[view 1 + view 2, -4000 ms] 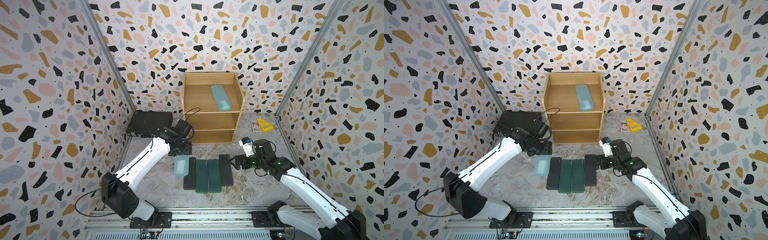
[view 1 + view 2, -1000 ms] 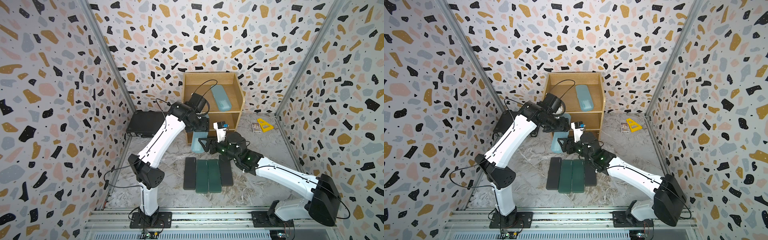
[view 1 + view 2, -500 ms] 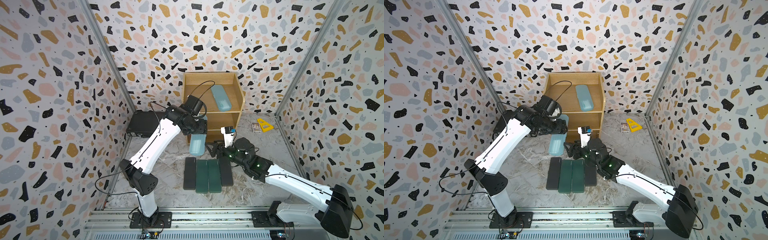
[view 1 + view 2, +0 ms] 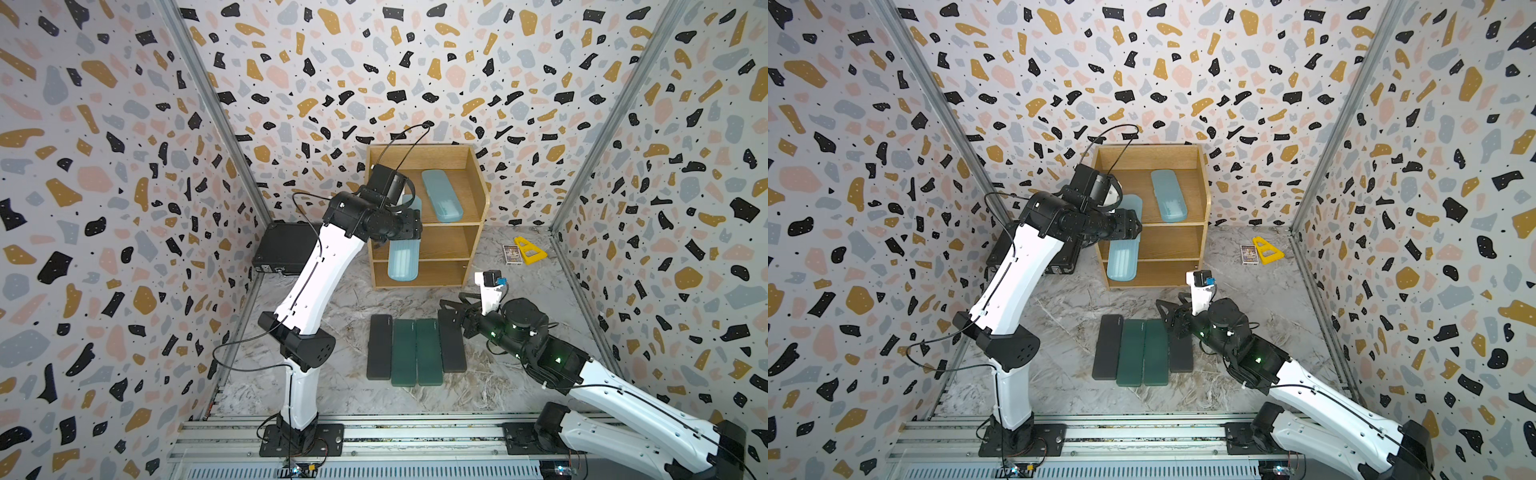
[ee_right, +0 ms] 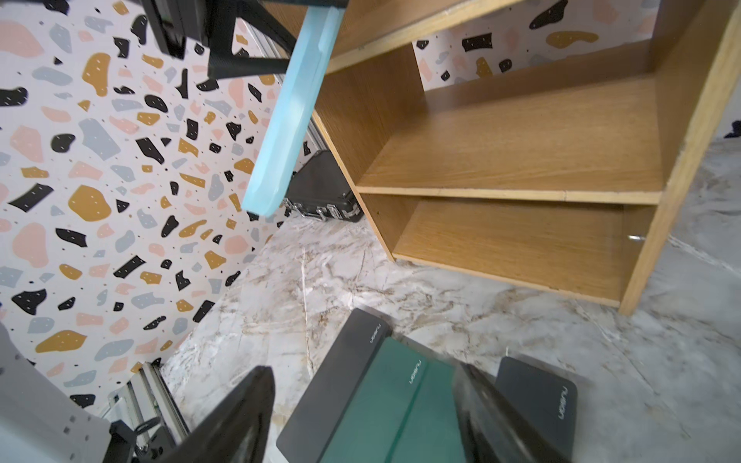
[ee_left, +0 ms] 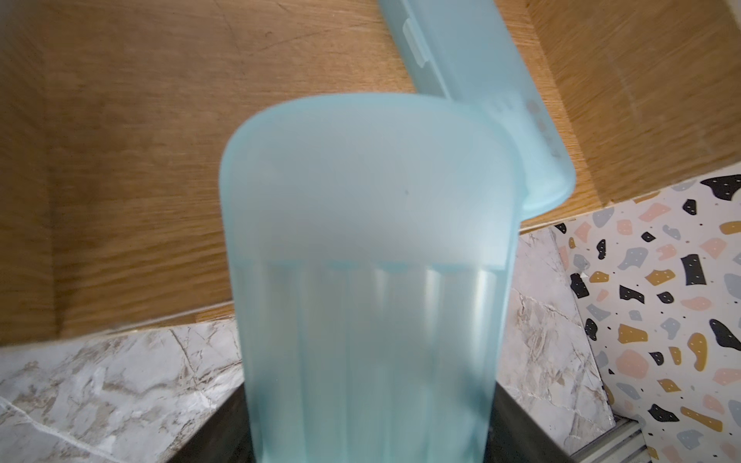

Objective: Place the pencil cases on the shelf according to color
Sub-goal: Place the pencil case on the shelf.

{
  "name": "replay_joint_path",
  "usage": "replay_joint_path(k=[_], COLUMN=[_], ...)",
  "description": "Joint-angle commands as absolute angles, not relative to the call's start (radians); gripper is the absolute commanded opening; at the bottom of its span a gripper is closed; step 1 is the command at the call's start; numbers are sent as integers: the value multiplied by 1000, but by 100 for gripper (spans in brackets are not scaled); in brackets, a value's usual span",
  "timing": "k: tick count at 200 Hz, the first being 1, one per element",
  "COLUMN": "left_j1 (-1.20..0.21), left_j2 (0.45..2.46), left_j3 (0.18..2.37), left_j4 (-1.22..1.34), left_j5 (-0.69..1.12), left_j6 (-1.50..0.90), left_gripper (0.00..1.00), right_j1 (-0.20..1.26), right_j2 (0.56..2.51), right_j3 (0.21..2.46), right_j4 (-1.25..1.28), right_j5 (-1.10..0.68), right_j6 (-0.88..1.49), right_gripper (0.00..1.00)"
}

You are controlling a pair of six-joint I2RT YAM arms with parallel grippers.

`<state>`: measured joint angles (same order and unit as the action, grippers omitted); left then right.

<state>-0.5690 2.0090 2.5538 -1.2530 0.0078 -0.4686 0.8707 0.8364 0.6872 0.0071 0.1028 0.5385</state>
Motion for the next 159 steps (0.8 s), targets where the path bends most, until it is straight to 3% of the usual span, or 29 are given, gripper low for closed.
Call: replay_joint_path(k=[1,43,108,159], left_j1=[-526,-482,-463,-463], left_j2=[2017,2061,2091,2132], left_j3=[2567,2569,2606,2563], left_j4=[-1192,-1109,-917,-785], left_j5=[29,47,50,0], left_j6=[-453,-441,-407,-364], left_gripper=[0,0,0,0], right_j1=[873,872,873,873], right_j2=[803,798,1009,1046], right_j3=[654,571,583,557], right_j4=[-37,22,261,278], right_j5=[104,70,-12,-24], right_j6=[536,563,526,535], right_gripper=[76,77,82,82])
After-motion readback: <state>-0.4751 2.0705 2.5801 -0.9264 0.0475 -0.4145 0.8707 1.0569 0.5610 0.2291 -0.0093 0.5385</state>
